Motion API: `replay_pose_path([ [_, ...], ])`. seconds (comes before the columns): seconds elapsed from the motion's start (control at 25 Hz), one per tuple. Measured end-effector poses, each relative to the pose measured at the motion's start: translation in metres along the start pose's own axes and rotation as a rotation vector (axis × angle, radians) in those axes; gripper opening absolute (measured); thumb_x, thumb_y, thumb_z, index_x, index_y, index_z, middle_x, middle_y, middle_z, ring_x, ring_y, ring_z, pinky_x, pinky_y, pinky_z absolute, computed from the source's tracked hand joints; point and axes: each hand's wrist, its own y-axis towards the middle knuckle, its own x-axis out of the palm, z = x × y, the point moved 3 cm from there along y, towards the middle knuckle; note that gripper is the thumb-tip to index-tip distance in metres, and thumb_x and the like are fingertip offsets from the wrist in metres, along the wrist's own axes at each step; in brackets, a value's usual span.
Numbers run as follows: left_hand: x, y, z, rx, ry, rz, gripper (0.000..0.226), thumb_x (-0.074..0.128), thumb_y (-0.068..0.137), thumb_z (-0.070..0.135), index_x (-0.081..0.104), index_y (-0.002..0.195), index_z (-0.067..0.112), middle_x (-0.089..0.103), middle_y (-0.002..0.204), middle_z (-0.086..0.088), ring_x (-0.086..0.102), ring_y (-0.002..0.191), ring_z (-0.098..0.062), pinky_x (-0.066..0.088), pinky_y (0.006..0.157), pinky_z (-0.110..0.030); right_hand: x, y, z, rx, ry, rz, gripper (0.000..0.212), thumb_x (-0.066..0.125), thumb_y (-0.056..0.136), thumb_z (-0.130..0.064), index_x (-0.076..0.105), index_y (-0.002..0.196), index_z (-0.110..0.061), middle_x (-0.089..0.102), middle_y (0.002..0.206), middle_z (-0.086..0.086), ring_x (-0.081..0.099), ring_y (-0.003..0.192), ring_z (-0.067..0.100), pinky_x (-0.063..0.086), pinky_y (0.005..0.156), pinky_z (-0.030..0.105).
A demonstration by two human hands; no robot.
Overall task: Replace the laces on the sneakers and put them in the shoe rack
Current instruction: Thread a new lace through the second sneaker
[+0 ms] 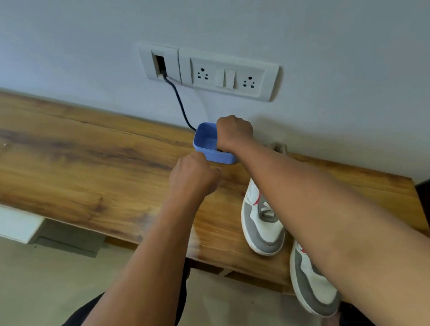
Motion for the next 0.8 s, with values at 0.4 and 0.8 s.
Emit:
replay_pose_path([
  [0.4, 0.003, -0.010, 0.016, -0.074, -0.563, 0.014, 0.023, 0.065, 0.094, 0.026, 0.068, 0.114, 0.015, 0.071, 0.106, -0.007, 0.071, 0.092, -0.024, 0.062, 0.082, -0.043, -0.059, -0.088, 0.049, 0.050, 0.553, 0.299, 0.015, 0.083, 0.077, -0.020, 0.070, 0.082, -0.024, 0.070, 0.084, -0.007, 0.066, 0.080, 0.015, 0.053, 0.071, 0.029],
  [0.8, 0.045, -0.123, 0.083, 0.325, -0.811, -0.684, 0.025, 0.075, 0.089, 0.006, 0.071, 0.112, 0.000, 0.075, 0.094, -0.024, 0.071, 0.076, -0.023, 0.060, 0.068, -0.031, -0.009, -0.313, 0.153, 0.231, 1.276, 0.058, 0.029, 0.086, 0.085, -0.009, 0.070, 0.108, -0.015, 0.081, 0.086, 0.003, 0.074, 0.076, 0.013, 0.055, 0.061, 0.027],
])
